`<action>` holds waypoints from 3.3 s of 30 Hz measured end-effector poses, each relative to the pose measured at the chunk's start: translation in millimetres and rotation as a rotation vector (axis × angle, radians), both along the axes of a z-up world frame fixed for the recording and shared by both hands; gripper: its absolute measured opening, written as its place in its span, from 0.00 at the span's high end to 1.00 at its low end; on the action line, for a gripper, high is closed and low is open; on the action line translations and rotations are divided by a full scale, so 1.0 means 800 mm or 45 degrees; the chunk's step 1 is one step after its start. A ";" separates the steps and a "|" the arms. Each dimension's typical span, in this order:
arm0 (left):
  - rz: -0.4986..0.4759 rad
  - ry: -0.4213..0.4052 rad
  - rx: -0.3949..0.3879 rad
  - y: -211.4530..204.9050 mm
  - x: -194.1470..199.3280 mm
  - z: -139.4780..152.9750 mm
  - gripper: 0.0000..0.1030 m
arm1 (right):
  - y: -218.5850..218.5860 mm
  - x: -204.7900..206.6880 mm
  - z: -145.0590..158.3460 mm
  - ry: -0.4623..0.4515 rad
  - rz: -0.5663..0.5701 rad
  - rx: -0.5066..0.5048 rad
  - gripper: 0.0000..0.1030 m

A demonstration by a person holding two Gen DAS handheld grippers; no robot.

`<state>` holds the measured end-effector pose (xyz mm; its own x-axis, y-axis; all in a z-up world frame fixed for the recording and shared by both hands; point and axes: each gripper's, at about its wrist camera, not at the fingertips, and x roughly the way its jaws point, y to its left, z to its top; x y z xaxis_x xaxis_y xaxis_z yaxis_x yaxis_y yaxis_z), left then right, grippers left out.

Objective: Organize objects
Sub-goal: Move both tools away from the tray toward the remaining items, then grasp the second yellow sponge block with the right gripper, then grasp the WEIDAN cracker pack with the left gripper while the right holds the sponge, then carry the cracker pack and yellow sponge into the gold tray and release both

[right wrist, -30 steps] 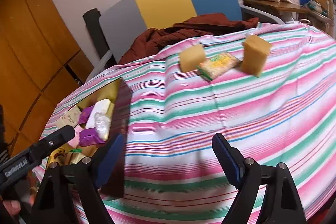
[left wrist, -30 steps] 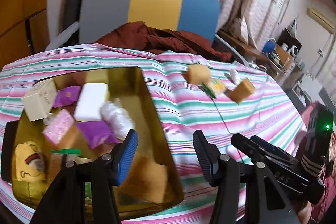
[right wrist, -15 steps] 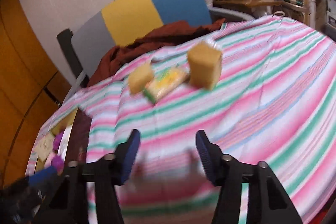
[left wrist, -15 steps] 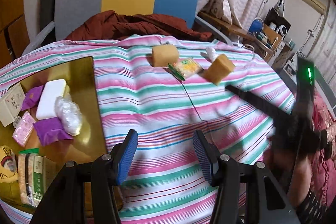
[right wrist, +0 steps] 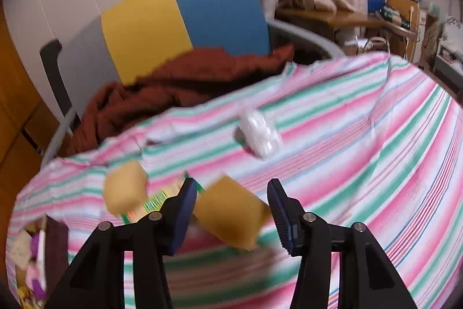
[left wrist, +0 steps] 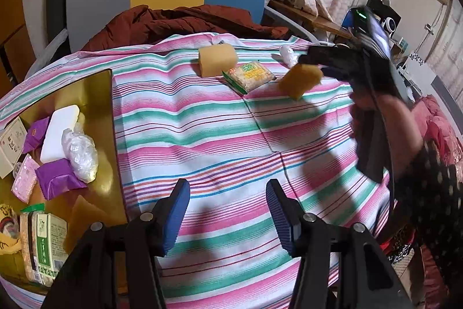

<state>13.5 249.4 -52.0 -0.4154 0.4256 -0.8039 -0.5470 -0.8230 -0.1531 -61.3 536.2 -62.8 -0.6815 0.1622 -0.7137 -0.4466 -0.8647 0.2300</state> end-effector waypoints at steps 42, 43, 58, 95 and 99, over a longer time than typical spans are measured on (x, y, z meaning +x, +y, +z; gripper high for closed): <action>-0.253 0.133 -0.348 0.215 -0.182 -0.055 0.46 | -0.019 0.109 -0.060 0.067 -0.001 0.111 0.58; -0.264 0.121 -0.363 0.219 -0.185 -0.060 0.45 | -0.022 0.108 -0.060 0.063 0.001 0.123 0.58; -0.212 0.002 -0.256 0.251 -0.171 -0.054 0.43 | -0.009 0.124 -0.061 0.127 -0.095 0.095 0.58; -0.084 0.340 0.020 0.143 -0.041 -0.028 0.51 | -0.026 0.117 -0.060 0.066 -0.120 0.235 0.58; -0.078 0.335 0.025 0.125 -0.025 -0.026 0.51 | -0.033 0.114 -0.057 0.053 -0.113 0.285 0.58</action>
<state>-6.3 349.7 -73.1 -0.5819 0.4707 -0.6632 -0.6189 -0.7853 -0.0144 30.0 509.7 -108.3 -0.6856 0.3737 -0.6247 -0.5172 -0.8539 0.0569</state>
